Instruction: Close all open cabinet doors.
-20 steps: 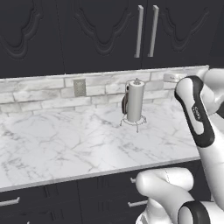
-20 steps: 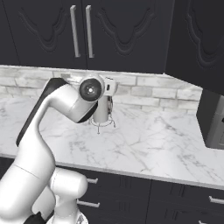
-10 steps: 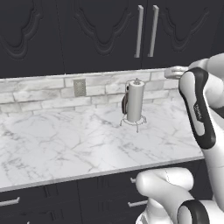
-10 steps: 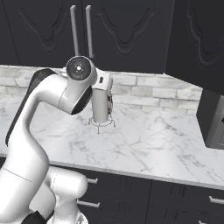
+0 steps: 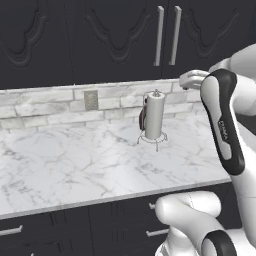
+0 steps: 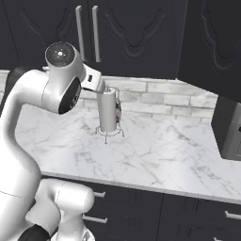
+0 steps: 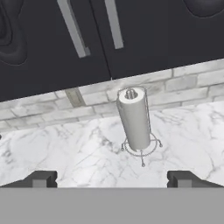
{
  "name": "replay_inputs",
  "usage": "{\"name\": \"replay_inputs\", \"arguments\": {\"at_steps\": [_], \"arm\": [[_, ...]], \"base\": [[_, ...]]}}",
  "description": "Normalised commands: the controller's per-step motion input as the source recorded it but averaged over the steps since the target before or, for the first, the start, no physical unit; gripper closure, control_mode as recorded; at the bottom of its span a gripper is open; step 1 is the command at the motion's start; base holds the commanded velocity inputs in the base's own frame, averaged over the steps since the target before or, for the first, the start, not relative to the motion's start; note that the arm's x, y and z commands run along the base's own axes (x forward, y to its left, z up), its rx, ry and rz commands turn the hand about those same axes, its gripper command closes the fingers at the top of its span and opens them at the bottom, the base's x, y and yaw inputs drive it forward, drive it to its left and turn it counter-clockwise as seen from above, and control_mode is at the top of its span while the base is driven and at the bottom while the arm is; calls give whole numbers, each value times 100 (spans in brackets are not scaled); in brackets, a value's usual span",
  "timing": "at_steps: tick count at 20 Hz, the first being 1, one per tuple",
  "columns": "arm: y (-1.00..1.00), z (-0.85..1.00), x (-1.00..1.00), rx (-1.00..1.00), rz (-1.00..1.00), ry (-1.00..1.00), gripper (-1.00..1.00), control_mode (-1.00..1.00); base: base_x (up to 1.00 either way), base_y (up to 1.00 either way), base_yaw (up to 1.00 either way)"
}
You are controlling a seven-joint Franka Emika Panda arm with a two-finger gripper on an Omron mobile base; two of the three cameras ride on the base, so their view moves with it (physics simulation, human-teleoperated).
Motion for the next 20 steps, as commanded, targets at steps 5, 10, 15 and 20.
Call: {"name": "replay_inputs", "arguments": {"at_steps": [5,10,15,20], "arm": [[35,0,-43,0,0,12,-100,-100],[26,0,-46,-1,0,12,-100,-100],[1,0,-59,0,1,8,-100,-100],[5,0,-53,-2,0,9,-100,-100]], "base": [[0,0,0],[0,0,0],[0,0,0],[0,0,0]]}}
